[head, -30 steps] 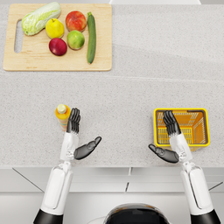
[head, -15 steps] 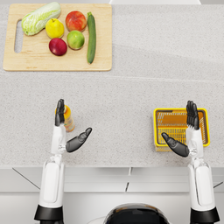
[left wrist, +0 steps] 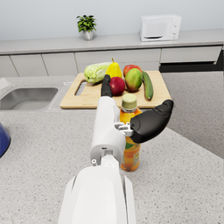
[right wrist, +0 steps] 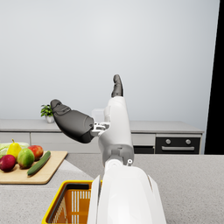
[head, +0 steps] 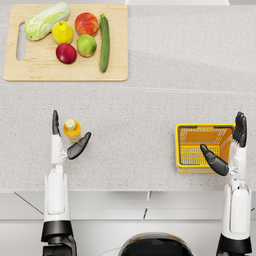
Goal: Pick up the lemon tea and place it into the yellow basket
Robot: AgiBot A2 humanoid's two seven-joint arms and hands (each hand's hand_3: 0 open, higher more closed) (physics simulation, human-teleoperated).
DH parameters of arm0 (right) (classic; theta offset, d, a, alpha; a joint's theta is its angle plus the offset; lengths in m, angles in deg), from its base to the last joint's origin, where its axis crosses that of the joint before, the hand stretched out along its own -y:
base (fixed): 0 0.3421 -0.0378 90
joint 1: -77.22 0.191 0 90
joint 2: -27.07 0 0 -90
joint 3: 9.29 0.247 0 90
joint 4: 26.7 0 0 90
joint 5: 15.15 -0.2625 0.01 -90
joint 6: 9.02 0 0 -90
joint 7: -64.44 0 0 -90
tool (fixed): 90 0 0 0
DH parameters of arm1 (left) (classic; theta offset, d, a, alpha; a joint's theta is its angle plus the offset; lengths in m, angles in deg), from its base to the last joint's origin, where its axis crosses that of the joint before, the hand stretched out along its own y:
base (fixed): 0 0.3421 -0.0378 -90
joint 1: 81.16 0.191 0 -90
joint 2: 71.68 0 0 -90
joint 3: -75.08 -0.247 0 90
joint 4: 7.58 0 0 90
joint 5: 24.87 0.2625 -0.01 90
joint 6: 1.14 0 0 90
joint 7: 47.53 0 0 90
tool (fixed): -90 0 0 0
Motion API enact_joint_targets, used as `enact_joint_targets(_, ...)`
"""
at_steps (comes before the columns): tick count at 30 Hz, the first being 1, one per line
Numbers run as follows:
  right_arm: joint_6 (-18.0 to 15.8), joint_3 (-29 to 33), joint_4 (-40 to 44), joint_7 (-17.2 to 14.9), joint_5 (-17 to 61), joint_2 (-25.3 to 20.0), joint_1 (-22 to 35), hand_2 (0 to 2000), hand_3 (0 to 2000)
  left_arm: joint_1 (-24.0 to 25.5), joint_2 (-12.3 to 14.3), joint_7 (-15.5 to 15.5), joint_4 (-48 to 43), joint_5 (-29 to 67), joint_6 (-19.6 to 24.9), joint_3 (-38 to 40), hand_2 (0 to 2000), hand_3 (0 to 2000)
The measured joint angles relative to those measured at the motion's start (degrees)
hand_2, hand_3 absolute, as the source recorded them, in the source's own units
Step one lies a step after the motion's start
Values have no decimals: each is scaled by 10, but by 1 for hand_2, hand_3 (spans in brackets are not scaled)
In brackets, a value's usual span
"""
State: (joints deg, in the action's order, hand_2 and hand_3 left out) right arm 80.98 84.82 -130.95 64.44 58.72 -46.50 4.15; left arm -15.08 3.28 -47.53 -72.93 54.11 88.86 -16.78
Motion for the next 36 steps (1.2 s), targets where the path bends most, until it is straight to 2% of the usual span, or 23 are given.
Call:
enact_joint_targets(10,0,-19,2,0,0,-10,-3,0,0,-102,28,0,260,0,0,-21,0,0)
enact_joint_targets(11,0,-19,2,0,0,-11,-3,0,0,-109,30,0,277,0,0,-22,1361,327)
enact_joint_targets(12,0,-19,4,0,0,-11,-4,0,0,-112,32,0,284,0,3,-20,2000,653)
enact_joint_targets(16,0,-26,16,0,0,-15,-4,0,0,-90,33,1,233,1,5,-12,2000,1960)
enact_joint_targets(20,0,-69,43,0,0,-21,0,0,0,-62,36,0,113,1,30,-6,2000,2000)
enact_joint_targets(27,0,-225,111,0,0,-56,35,0,0,-60,44,1,-104,1,58,-40,2000,2000)
enact_joint_targets(32,0,-290,169,0,0,-86,61,0,0,-77,59,-1,-188,0,60,-98,2000,2000)
enact_joint_targets(36,0,-307,210,0,83,-108,85,0,0,-87,74,-2,-224,0,62,-149,2000,2000)
